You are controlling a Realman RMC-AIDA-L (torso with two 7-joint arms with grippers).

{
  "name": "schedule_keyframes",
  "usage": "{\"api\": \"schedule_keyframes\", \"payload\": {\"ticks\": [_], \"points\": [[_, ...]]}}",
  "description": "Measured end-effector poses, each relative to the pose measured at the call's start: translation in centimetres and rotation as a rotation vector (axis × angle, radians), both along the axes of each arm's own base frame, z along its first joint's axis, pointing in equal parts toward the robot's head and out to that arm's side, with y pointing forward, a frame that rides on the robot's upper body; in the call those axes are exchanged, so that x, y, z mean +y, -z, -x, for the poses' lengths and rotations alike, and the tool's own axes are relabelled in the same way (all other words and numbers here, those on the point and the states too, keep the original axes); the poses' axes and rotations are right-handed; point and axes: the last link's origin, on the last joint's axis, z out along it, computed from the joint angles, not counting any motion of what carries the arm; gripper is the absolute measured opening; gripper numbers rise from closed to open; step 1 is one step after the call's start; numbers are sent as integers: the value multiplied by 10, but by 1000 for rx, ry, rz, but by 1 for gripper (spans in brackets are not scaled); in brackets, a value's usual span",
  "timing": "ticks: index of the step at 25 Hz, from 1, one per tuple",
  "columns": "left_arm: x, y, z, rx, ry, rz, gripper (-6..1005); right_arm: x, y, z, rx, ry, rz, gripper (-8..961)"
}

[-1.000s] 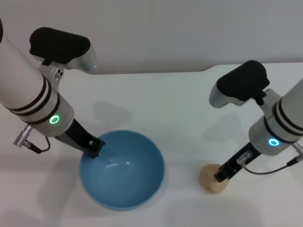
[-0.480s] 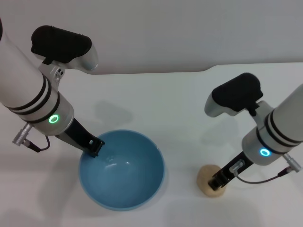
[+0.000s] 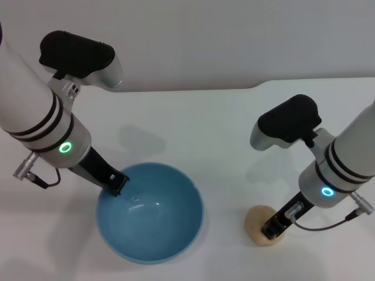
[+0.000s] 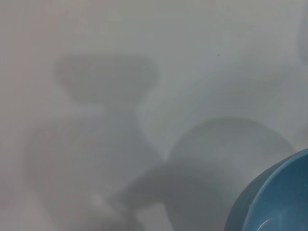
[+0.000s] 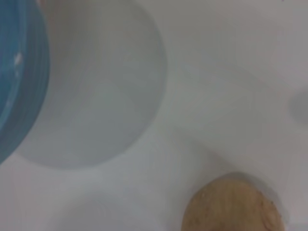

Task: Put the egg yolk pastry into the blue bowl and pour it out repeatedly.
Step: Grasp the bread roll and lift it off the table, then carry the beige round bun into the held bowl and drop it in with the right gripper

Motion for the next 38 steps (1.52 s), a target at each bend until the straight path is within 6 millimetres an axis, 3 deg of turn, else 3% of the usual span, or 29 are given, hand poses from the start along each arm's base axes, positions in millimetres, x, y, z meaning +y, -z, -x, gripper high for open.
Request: {"api": "schedule_keyframes", "payload": {"ticks": [9, 17, 21, 25, 33, 38], "points": [[-1, -1, -6, 2, 19, 8, 13, -1, -13, 24, 33, -57, -6, 130], [0, 2, -12, 4, 38, 19, 13, 3, -46, 93, 224, -199, -57, 78], [-1, 5, -15, -22, 39, 27, 13, 3, -51, 129, 374, -249, -51, 57], [-1, 6, -18, -39, 43, 35, 13, 2, -48, 151, 455, -312, -31, 34], [0, 8, -20, -50, 44, 24, 13, -3, -37, 156, 442, -354, 10, 5], [2, 7, -23, -53, 55, 16, 13, -6, -34, 152, 423, -354, 22, 48]]}}
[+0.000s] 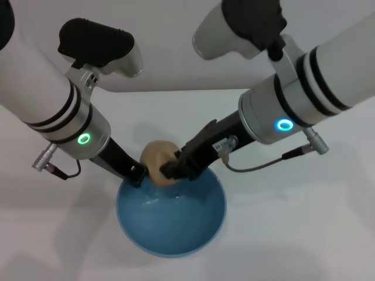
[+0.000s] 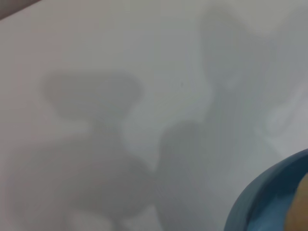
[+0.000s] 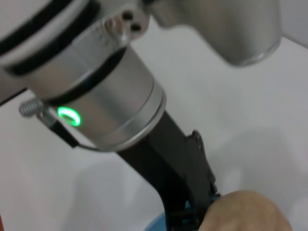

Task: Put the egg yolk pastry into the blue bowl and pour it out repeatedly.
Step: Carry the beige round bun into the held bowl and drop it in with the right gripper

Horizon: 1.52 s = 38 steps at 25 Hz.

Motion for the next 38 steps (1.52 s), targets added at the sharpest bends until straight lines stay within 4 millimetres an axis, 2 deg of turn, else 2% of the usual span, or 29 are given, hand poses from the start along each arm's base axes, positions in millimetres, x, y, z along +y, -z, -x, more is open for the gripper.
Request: {"api": "schedule_keyframes", "payload": {"ticks": [6, 14, 28, 38], "points": [[3, 0, -5, 0, 13, -1, 14, -5, 2, -1, -16, -15, 9, 233], [6, 0, -6, -8, 28, -14, 14, -8, -12, 4, 18, -14, -24, 384], [12, -2, -11, -13, 49, -38, 14, -12, -18, -1, 10, 117, -5, 403], [13, -1, -13, -12, 57, -38, 14, -14, -32, -7, 18, 201, -21, 417]]}}
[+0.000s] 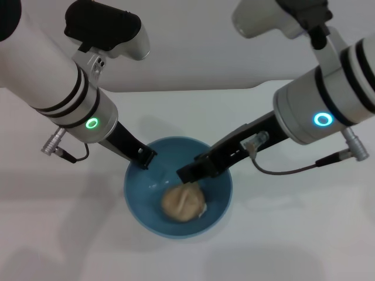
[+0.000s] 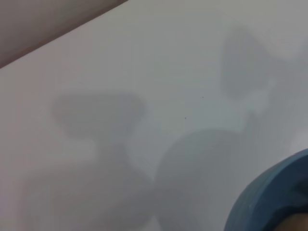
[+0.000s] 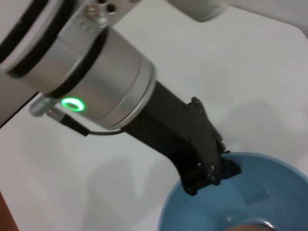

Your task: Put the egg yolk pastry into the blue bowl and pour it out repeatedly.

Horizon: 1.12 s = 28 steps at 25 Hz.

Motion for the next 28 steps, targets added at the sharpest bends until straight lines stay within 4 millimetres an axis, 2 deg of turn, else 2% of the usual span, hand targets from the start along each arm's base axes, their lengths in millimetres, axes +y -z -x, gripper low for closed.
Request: {"api": "schedule_keyframes", "payload": {"ticks": [3, 7, 12, 13, 15, 19, 24, 28], "points": [[0, 0, 0, -1, 2, -2, 14, 0, -6, -1, 1, 4, -27, 421], [2, 1, -1, -8, 11, -12, 14, 10, -27, -11, -38, 14, -155, 426], [6, 1, -1, -32, 29, -45, 15, 28, -56, -46, -112, 102, -352, 433], [10, 2, -3, -48, 49, -69, 15, 34, -66, -64, -153, 121, -440, 434], [11, 2, -3, -51, 57, -74, 15, 35, -67, -68, -165, 117, -459, 437], [12, 10, -7, -59, 136, -77, 15, 41, -79, -100, -227, 116, -573, 442], [14, 16, -12, -73, 187, -97, 15, 40, -96, -135, -197, 162, -731, 449], [16, 19, -15, -104, 225, -137, 15, 35, -96, -161, -197, 209, -771, 454]]}}
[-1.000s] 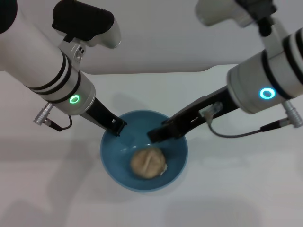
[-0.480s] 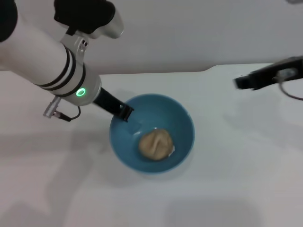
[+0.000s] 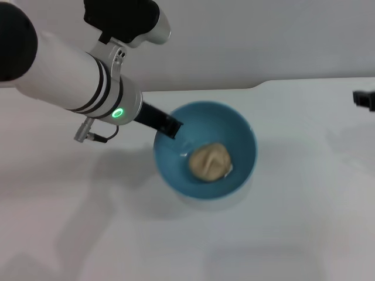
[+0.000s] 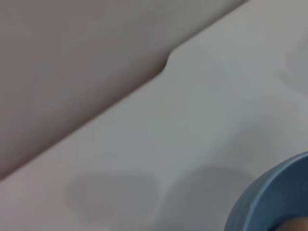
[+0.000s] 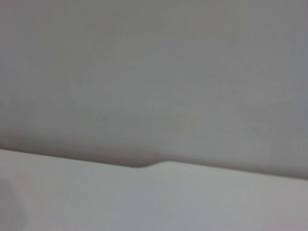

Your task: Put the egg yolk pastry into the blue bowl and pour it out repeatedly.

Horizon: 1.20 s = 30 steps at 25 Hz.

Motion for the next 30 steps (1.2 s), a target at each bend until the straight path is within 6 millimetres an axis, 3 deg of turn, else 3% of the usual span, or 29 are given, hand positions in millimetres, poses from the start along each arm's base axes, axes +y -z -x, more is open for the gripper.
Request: {"api": "schedule_keyframes", "payload": {"ticks": [8, 12, 14, 21, 24, 30], "points": [[-5, 22, 2, -207, 185, -209, 15, -3, 13, -29, 75, 69, 2, 465], [-26, 36, 3, -329, 319, -333, 15, -4, 12, -31, 92, 76, -7, 471], [-29, 36, 3, -344, 343, -356, 15, -5, 12, -31, 97, 76, -8, 473], [-49, 43, 19, -433, 660, -581, 15, -3, 8, -31, 102, 76, -24, 483], [-58, 48, 26, -487, 791, -626, 15, -2, 8, -30, 104, 73, -25, 487], [-58, 60, 20, -488, 941, -599, 16, -1, 9, -27, 133, 68, -27, 495]]}}
